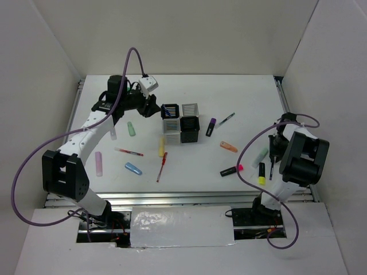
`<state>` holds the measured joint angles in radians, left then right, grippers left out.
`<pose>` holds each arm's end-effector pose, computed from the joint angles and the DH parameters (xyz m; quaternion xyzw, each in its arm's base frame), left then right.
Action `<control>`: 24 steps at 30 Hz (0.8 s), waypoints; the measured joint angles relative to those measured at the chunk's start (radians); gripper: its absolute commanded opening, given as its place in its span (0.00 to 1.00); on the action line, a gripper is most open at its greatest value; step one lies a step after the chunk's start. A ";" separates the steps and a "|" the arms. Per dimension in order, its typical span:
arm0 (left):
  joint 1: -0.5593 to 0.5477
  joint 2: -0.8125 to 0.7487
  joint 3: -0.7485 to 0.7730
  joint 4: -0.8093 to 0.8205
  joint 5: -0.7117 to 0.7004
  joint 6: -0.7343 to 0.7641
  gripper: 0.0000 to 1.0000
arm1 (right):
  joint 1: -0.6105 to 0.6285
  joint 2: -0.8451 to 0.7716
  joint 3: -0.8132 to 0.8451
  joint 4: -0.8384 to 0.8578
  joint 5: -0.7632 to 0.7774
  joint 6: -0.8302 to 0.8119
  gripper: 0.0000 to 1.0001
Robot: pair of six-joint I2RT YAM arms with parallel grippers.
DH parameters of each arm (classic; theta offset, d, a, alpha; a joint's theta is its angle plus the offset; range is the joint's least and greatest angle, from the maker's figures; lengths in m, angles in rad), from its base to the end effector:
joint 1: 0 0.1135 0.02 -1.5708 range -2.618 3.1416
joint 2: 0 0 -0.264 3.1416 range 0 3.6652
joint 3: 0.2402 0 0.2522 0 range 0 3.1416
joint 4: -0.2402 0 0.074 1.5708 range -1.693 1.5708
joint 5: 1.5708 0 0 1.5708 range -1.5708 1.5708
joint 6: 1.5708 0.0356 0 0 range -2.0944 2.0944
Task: Sort the stationery into containers
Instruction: Pick up the pen from the center of the board.
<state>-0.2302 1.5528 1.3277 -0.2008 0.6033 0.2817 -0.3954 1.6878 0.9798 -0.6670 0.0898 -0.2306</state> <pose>0.3474 -0.1022 0.3386 0.3589 0.7357 -0.2363 0.5235 0.2731 -0.1174 0.1546 0.0862 0.9905 -0.0726 0.0791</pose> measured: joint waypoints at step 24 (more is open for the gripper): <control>0.091 -0.084 -0.092 0.067 0.057 -0.048 0.61 | 0.053 -0.045 0.090 -0.130 -0.106 -0.002 0.00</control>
<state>-0.1394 1.4693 1.2362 -0.1341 0.6605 0.2337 -0.3424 1.6428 1.0695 -0.7975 -0.0162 -0.2321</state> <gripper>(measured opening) 0.605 0.183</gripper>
